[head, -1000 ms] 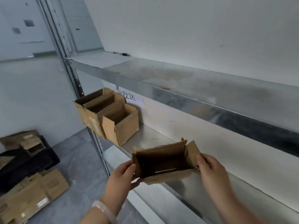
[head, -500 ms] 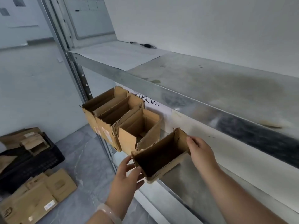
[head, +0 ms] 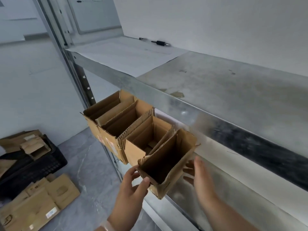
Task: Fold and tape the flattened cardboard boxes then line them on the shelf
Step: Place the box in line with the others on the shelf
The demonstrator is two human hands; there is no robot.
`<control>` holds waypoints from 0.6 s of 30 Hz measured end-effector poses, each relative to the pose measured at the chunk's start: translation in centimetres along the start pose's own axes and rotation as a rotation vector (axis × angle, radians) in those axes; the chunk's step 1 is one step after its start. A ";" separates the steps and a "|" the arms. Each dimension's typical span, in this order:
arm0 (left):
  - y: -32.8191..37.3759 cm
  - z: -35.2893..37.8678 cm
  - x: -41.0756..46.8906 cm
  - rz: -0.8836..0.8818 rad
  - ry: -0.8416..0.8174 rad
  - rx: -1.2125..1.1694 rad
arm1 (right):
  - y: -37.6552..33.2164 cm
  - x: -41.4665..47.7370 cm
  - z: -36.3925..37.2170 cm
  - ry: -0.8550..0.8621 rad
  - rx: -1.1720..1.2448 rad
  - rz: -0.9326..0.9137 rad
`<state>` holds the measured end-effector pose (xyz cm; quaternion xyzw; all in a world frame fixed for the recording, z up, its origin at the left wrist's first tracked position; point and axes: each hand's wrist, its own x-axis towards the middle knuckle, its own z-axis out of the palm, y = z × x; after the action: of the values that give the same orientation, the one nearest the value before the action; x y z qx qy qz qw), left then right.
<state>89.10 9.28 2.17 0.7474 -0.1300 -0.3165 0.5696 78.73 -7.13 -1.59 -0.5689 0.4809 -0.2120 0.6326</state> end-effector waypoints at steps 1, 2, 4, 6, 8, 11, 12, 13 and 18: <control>-0.1 -0.2 0.2 0.024 -0.014 0.049 | 0.6 0.1 0.5 -0.056 0.002 0.052; -0.1 -0.5 0.4 0.056 -0.030 0.113 | 1.0 0.1 1.0 -0.096 0.003 0.070; 0.1 -1.2 0.6 0.114 -0.074 0.227 | 1.0 -0.2 2.0 -0.135 0.005 0.039; 0.2 -2.0 0.7 0.170 -0.126 0.291 | 0.5 -0.8 2.5 -0.110 -0.046 0.002; 0.1 -2.6 0.6 0.248 -0.141 0.362 | 0.0 -2.0 2.4 -0.099 -0.140 -0.031; 0.3 -3.8 0.0 0.543 -0.107 0.666 | -0.9 -5.6 1.6 -0.007 -0.321 -0.119; 0.4 -4.1 -0.1 0.696 -0.093 0.764 | -1.0 -7.2 1.1 0.055 -0.381 -0.137; 0.7 -4.1 -0.2 0.842 -0.125 0.817 | -0.8 -8.8 0.6 0.121 -0.457 -0.151; 1.1 0.3 -1.7 1.310 -0.425 0.808 | 2.0 -17.2 -3.1 0.374 -0.895 -0.211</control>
<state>87.79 9.65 3.73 0.5913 -0.7532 0.0182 0.2878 67.84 5.86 3.28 -0.7825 0.5699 -0.1460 0.2041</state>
